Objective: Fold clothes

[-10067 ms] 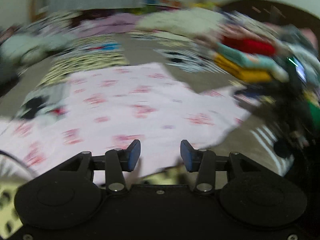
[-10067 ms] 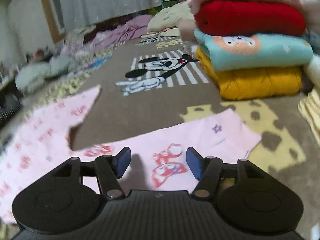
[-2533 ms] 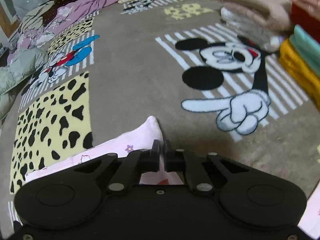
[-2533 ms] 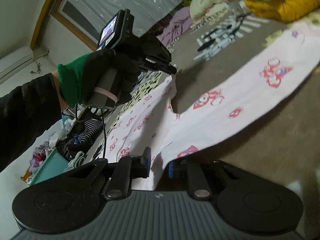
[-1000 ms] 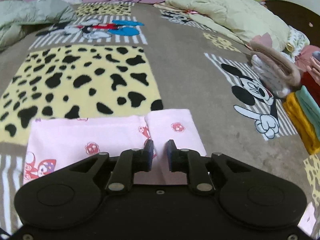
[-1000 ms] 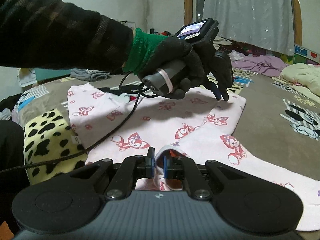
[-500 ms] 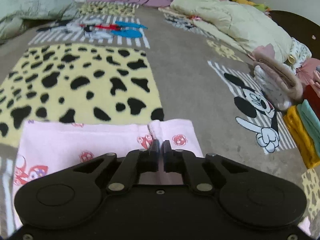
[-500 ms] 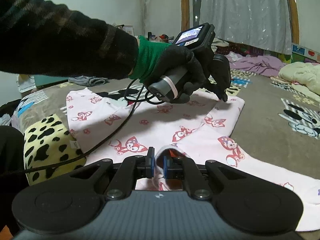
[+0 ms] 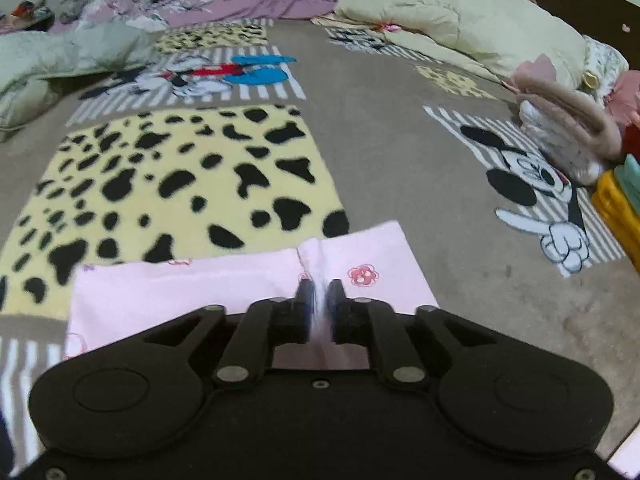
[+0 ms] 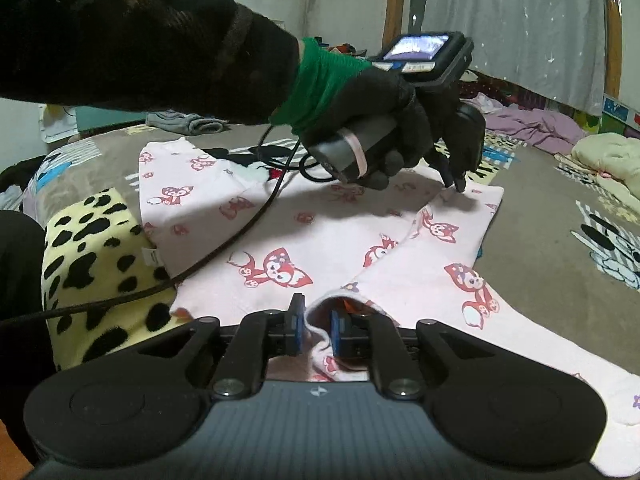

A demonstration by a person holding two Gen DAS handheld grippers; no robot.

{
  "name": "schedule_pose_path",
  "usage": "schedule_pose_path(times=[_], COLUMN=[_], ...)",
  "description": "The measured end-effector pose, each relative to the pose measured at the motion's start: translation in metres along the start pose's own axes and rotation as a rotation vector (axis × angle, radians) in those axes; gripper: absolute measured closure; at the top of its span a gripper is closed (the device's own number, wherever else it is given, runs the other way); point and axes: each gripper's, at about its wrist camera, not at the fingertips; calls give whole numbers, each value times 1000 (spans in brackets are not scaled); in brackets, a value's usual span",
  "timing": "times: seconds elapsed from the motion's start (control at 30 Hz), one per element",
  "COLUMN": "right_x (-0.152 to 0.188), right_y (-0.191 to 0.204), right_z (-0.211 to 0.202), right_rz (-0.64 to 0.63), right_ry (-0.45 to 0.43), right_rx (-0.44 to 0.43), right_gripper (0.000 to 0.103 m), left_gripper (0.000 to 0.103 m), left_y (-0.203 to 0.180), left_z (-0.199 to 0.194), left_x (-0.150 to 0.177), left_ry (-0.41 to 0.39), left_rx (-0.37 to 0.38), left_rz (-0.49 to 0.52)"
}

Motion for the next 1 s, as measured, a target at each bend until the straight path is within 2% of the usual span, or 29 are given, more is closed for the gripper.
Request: schedule_pose_path(times=[0.03,0.1,0.17,0.33,0.43,0.53,0.6,0.73,0.8,0.83,0.9,0.97,1.0], right_x=[0,0,0,6,16,42,64,99,111,111,110,104,101], right_y=[0,-1,-6,-25,-50,-84,-105,-137,-151,-155,-162,-165,-166], right_z=[-2,-8,-17,-44,-65,-87,-100,-128,-132,-130,-123,-115,-110], right_rz=[1,12,42,193,399,675,839,1077,1152,1154,1138,1108,1092], right_ry=[-7,-20,-25,17,20,-11,-37,-117,-151,-154,-151,-160,-165], right_rx=[0,-2,-25,-119,-197,-220,-177,93,168,186,214,225,230], right_gripper=[78,55,49,49,49,49,49,47,47,48,49,48,52], left_gripper=[77,76,76,76,76,76,76,76,76,74,58,58,58], left_y=[-1,-6,-12,-23,-27,-28,-28,-38,-44,-46,-49,-49,-48], left_z=[-9,-28,-49,-111,-141,-167,-179,-192,-198,-200,-204,-203,-203], left_x=[1,4,13,58,93,129,151,187,200,207,216,224,227], left_ry=[-19,-37,-51,-81,-93,-111,-117,-126,-132,-137,-136,-123,-117], left_rx=[-2,-2,8,63,89,116,140,194,206,214,219,230,237], left_rz=[4,18,29,38,14,-31,-79,-122,-137,-144,-148,-164,-173])
Point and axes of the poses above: each gripper's, at about its wrist camera, not at the fingertips, and z roughly the way its jaws point, y to its left, x to its underside, and after that the axes turned 5 degrees about y, right-handed
